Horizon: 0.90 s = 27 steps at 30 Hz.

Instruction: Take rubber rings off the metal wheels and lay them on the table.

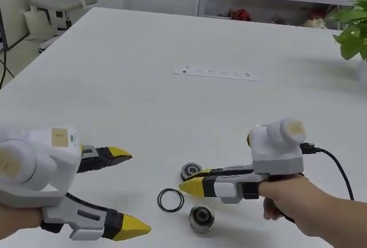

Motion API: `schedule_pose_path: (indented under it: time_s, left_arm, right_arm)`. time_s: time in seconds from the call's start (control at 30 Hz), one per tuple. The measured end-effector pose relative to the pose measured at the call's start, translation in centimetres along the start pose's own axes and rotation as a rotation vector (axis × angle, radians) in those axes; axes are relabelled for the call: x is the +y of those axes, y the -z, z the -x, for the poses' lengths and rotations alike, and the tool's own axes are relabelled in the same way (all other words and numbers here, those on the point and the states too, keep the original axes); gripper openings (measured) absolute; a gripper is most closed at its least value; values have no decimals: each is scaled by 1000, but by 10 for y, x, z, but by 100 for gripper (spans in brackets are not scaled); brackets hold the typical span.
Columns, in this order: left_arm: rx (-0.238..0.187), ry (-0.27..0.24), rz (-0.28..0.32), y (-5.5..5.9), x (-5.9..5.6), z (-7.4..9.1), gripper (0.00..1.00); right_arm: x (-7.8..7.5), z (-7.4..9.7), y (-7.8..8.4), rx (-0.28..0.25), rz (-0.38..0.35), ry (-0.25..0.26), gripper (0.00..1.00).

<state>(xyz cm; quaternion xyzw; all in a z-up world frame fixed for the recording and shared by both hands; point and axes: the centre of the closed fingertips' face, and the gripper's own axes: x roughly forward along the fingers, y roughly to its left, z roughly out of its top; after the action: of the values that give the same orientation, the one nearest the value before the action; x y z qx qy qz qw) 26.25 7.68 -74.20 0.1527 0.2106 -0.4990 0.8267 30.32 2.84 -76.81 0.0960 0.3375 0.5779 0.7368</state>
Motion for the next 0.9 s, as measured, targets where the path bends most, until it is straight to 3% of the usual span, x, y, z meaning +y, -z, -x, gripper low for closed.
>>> schedule_pose_path:
  time_s: [0.37, 0.6, 0.9]
  left_arm:
    - [-3, 5, -11, -7, 7, -6, 79]
    - [-15, 0, -3, -11, 19, -11, 78]
    - [-22, 0, 8, -15, 28, -19, 76]
  right_arm:
    - [0, 11, -12, -44, 15, 10, 19]
    - [-11, 21, -17, -74, 27, 41, 21]
    - [-22, 28, -18, -76, 72, 84, 25]
